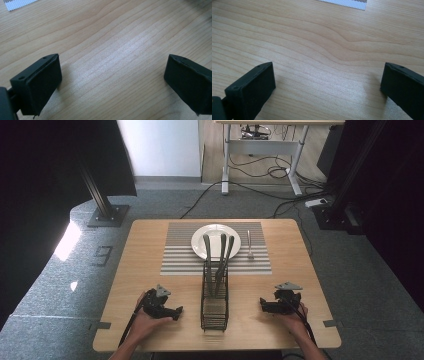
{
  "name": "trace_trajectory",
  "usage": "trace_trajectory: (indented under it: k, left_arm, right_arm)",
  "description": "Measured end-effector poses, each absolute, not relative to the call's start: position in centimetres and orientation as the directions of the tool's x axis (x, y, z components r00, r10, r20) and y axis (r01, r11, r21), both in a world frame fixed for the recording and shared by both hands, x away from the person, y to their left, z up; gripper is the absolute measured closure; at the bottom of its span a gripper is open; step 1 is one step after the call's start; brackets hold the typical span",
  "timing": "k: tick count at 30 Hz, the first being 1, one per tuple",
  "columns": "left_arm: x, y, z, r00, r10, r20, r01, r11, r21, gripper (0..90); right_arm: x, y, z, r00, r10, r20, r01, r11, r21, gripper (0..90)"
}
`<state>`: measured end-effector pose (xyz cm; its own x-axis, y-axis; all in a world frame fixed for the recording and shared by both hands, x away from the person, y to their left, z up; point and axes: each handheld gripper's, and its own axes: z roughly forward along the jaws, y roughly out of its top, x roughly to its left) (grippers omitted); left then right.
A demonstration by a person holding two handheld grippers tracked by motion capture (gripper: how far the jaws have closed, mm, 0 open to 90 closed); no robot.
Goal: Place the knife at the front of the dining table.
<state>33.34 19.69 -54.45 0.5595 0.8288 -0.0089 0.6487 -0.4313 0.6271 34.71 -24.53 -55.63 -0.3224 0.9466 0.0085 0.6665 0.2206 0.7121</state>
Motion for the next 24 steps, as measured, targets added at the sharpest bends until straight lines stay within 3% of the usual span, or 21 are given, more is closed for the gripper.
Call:
trace_trajectory:
  k: [17, 24]
  left_arm:
    - [32.1, 19.7, -52.7, 0.551, 0.833, 0.047, 0.599, -0.434, 0.673, 10.4]
    - [31.8, 19.7, -51.7, 0.533, 0.846, 0.014, 0.586, -0.382, 0.714, 14.5]
  right_arm:
    - [35.1, -24.4, -55.5, -0.339, 0.941, 0.009, 0.676, 0.237, 0.698, 0.0]
    - [35.2, -24.4, -55.6, -0.351, 0.936, 0.009, 0.662, 0.242, 0.71, 0.0]
